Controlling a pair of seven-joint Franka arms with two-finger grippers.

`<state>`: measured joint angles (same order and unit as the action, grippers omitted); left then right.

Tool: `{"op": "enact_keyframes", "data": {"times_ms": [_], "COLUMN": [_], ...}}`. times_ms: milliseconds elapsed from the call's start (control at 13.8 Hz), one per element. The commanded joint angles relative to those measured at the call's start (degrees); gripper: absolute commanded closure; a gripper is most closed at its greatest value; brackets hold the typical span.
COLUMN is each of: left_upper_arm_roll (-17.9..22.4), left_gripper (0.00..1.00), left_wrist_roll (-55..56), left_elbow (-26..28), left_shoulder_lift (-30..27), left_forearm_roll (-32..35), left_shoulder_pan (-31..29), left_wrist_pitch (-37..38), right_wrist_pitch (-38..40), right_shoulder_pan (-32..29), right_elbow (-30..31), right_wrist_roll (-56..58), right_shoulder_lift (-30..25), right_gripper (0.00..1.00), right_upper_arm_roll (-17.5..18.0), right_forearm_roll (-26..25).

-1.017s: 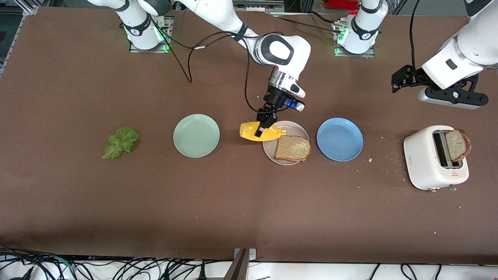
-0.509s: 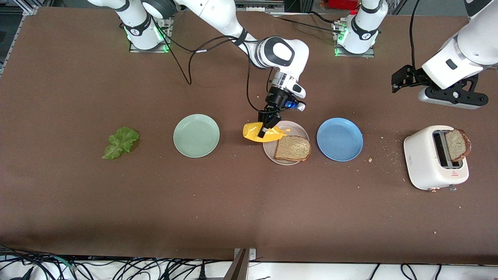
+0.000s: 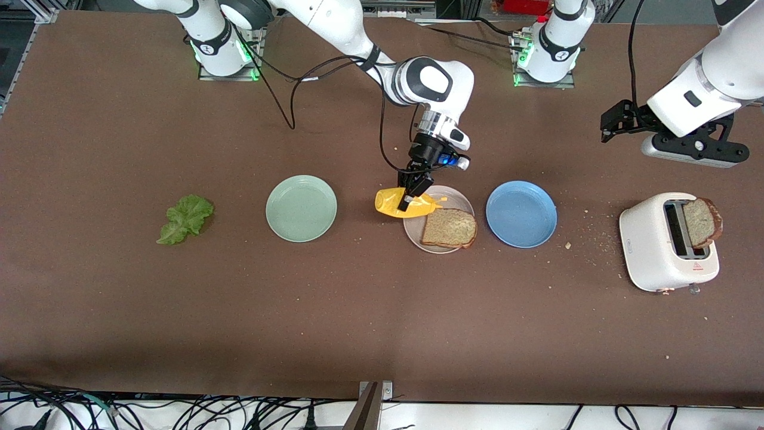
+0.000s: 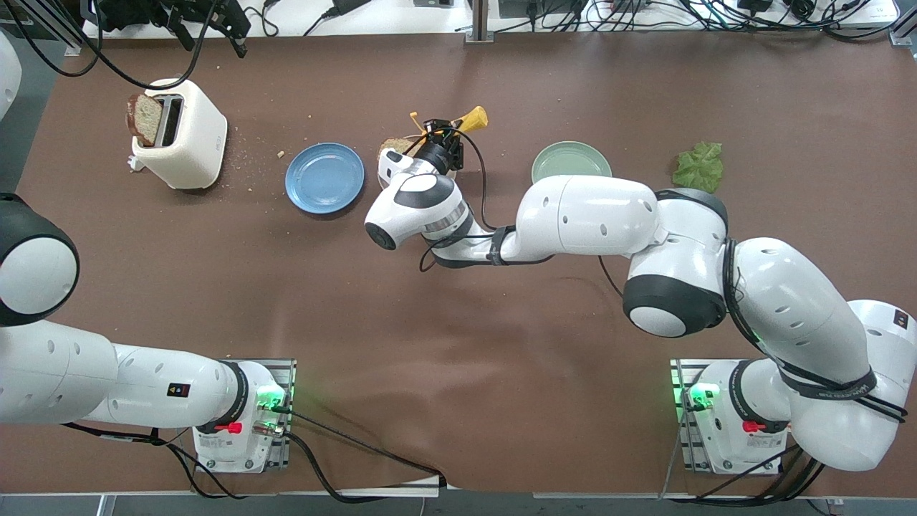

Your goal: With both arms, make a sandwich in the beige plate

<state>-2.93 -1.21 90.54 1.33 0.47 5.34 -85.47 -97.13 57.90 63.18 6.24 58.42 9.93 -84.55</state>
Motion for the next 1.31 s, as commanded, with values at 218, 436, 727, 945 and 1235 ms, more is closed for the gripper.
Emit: {"op": "enact_keyframes", "data": {"times_ms": [218, 436, 727, 945, 1235], "left_upper_arm_roll": [0.5, 0.5, 0.5, 0.5, 0.5], "left_gripper": [0.00, 0.00, 0.00, 0.00, 0.00], "left_wrist_roll": [-0.1, -0.1, -0.2, -0.2, -0.2], "left_elbow": [-1.1, -1.1, -1.1, -1.1, -1.1], "left_shoulder_lift": [0.4, 0.4, 0.4, 0.4, 0.4], "left_forearm_roll": [-0.9, -0.9, -0.9, -0.9, -0.9], "left_shoulder_pan": [0.4, 0.4, 0.3, 0.2, -0.1], "left_wrist_pitch": [0.7, 0.7, 0.7, 0.7, 0.7], "right_wrist_pitch": [-3.3, -6.5, -15.9, -22.5, -31.8], "right_shoulder_pan": [-0.8, -3.1, -8.9, -14.3, -20.5], "right_elbow": [-3.3, -3.0, 3.1, 8.6, 17.7], "right_wrist_roll": [-2.7, -2.9, -7.2, -8.0, -8.9], "right_shoulder_lift": [-1.5, -4.8, -11.4, -17.4, -24.6], "right_gripper": [1.00, 1.00, 1.00, 1.00, 1.00], "right_upper_arm_roll": [-0.3, -0.1, -0.1, -0.1, -0.2], "right_forearm_roll": [5.5, 13.4, 26.2, 39.2, 60.7]}}
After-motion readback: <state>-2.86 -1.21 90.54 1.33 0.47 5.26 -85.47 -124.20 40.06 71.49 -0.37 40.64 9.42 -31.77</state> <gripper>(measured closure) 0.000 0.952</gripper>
